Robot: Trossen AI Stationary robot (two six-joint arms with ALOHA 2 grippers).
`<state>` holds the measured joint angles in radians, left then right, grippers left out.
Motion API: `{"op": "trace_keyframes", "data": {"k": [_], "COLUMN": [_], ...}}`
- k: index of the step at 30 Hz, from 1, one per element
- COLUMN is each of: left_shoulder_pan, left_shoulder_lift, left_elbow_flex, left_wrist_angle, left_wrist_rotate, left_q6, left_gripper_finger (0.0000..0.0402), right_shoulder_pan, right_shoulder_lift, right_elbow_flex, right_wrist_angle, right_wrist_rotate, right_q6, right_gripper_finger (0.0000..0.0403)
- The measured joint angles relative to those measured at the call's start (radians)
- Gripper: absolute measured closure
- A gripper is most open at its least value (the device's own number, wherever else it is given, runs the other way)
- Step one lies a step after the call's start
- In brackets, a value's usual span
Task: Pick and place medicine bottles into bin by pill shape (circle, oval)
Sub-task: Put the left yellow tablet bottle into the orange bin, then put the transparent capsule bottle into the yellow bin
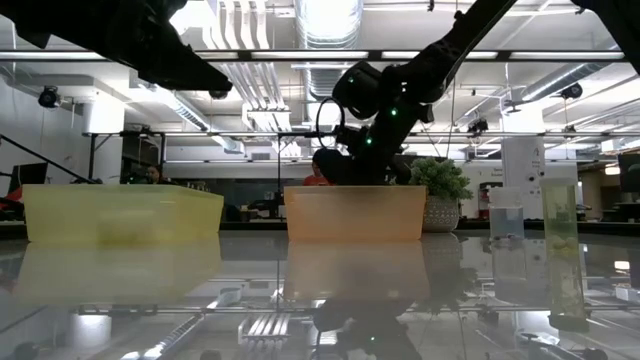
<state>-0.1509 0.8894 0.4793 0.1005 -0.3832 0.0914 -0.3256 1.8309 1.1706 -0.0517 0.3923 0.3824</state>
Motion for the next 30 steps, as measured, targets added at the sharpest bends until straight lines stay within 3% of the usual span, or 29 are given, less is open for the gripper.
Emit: {"op": "trace_keyframes", "data": {"k": [16,30], "left_shoulder_pan": [0.000,0.000], "left_shoulder_lift": [0.000,-0.001], "left_elbow_flex": [0.000,0.000], "left_wrist_angle": [0.000,0.002], "left_wrist_rotate": [0.000,0.000], "left_q6": [0.000,-0.006], "left_gripper_finger": [0.0196,0.0196], "right_shoulder_pan": [0.004,0.147], "right_shoulder_lift": [-0.033,-0.195], "right_elbow_flex": [0.043,0.138], "right_wrist_angle": [-0.078,-0.395], "right_wrist_rotate": [0.001,0.000], "right_q6": [0.000,0.027], "right_gripper_finger": [0.0169,0.0173]}}
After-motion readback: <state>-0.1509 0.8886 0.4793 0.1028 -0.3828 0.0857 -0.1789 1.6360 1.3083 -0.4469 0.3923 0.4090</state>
